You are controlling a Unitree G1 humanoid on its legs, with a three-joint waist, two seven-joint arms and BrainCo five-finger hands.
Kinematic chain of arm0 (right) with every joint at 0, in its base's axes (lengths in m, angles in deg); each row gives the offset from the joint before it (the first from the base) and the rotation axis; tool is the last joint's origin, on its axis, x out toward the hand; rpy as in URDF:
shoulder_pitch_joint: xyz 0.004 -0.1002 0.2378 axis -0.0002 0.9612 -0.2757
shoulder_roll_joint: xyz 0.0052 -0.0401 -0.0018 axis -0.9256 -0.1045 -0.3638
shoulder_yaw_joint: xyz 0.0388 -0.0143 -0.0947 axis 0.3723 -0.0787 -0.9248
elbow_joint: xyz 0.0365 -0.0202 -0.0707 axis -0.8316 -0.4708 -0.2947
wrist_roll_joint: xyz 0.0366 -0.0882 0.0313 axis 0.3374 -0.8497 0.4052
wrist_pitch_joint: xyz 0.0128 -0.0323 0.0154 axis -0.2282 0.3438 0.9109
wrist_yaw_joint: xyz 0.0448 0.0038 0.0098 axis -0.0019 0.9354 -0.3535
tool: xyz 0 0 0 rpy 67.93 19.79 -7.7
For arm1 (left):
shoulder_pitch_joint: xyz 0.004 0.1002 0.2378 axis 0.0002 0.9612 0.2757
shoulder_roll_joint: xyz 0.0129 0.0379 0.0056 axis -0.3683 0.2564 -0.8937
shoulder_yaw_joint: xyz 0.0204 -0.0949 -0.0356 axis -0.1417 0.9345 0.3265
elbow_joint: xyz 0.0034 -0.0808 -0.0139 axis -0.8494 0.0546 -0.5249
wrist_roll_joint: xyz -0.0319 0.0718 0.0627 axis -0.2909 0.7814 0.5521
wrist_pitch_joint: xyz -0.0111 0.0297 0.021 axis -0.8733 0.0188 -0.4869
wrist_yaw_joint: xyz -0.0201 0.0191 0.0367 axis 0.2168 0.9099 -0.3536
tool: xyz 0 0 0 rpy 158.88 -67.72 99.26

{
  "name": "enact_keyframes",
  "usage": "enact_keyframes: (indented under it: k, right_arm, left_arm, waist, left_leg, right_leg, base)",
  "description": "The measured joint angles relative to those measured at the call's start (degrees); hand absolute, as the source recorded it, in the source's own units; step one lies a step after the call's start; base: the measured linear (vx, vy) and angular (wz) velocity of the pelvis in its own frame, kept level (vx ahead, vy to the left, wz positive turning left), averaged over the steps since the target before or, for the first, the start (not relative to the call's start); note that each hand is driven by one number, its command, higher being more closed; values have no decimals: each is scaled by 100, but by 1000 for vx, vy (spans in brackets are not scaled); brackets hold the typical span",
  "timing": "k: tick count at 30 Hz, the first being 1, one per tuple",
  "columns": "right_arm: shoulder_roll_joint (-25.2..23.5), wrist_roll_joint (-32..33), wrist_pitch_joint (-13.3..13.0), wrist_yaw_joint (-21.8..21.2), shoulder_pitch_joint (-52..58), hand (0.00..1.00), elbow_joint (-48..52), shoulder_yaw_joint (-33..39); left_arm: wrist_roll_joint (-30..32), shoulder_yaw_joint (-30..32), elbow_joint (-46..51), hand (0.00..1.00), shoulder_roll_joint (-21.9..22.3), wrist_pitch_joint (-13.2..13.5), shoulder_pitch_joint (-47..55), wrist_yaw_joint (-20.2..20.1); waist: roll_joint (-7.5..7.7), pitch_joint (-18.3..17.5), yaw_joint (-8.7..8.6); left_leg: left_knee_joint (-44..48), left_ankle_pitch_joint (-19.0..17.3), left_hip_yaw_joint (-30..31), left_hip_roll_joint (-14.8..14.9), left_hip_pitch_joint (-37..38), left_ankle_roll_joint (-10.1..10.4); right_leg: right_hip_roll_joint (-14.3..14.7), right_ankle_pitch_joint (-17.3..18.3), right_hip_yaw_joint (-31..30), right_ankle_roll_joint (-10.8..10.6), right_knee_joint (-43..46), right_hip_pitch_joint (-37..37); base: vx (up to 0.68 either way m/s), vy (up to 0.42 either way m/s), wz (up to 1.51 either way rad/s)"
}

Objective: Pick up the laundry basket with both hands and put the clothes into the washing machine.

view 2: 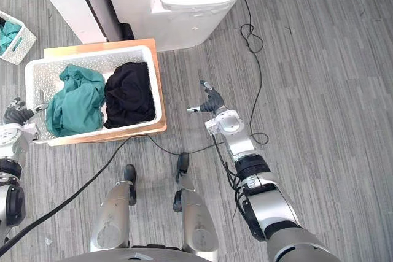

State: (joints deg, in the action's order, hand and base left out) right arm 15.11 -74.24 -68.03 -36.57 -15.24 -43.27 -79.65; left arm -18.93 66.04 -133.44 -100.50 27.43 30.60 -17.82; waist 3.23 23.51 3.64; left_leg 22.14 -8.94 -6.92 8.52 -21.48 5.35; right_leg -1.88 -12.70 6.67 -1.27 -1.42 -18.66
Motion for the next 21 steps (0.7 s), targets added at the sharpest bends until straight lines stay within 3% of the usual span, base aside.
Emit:
enact_keyframes:
  k: [9, 21]
  right_arm:
    - [-75, -12, 84, 28, -626, 0, -423, -156]
    - [-650, -358, 113, 178, -1242, 0, -955, -278]
  left_arm:
    - [3, -1, -4, 0, 28, 3, -254, 230]
    - [1, -119, -13, 0, 313, 2, -451, 406]
  waist:
    - [-5, 197, 76]
    - [-5, 197, 118]
  left_leg:
    - [82, 3, -81, 34, -255, 4]
    - [70, 28, -48, 10, -498, -2]
  right_leg:
    - [33, -99, -107, 34, -18, -264]
    - [18, -177, -94, 23, -133, -434]
  base:
    - [-15, 8, -5]
    - [-2, 4, 0]
